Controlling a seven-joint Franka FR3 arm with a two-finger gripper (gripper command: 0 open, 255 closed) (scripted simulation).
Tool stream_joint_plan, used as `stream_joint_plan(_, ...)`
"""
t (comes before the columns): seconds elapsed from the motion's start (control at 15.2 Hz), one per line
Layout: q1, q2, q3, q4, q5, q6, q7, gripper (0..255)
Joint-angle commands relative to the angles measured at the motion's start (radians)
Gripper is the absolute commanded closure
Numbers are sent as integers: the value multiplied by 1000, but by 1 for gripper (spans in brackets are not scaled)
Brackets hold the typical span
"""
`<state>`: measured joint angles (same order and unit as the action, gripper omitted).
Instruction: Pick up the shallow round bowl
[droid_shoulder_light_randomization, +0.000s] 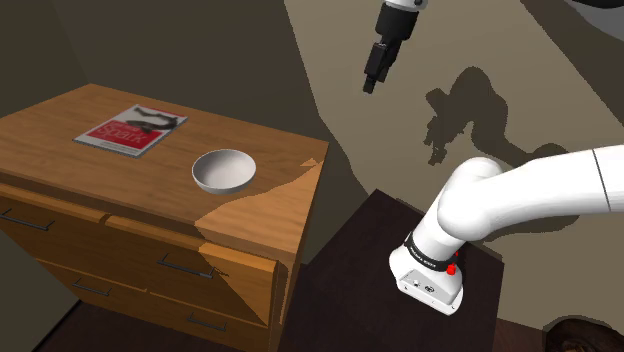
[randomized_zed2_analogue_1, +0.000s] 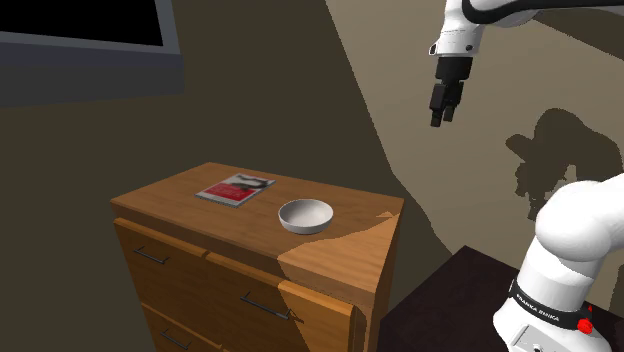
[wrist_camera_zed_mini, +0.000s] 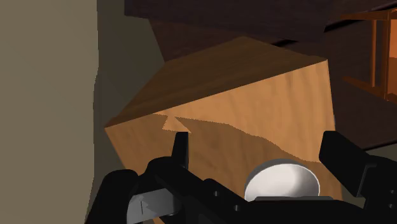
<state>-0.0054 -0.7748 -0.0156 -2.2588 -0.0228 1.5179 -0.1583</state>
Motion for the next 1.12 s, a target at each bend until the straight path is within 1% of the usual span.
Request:
stream_joint_plan(0.0, 0, 0, 0, 0, 0, 0, 0, 0)
stream_joint_plan(0.53, 35, 149, 105, -60, 58, 220, 115, 0)
stream_joint_plan(1.06, 59, 368, 209, -35, 76, 427, 230, 0)
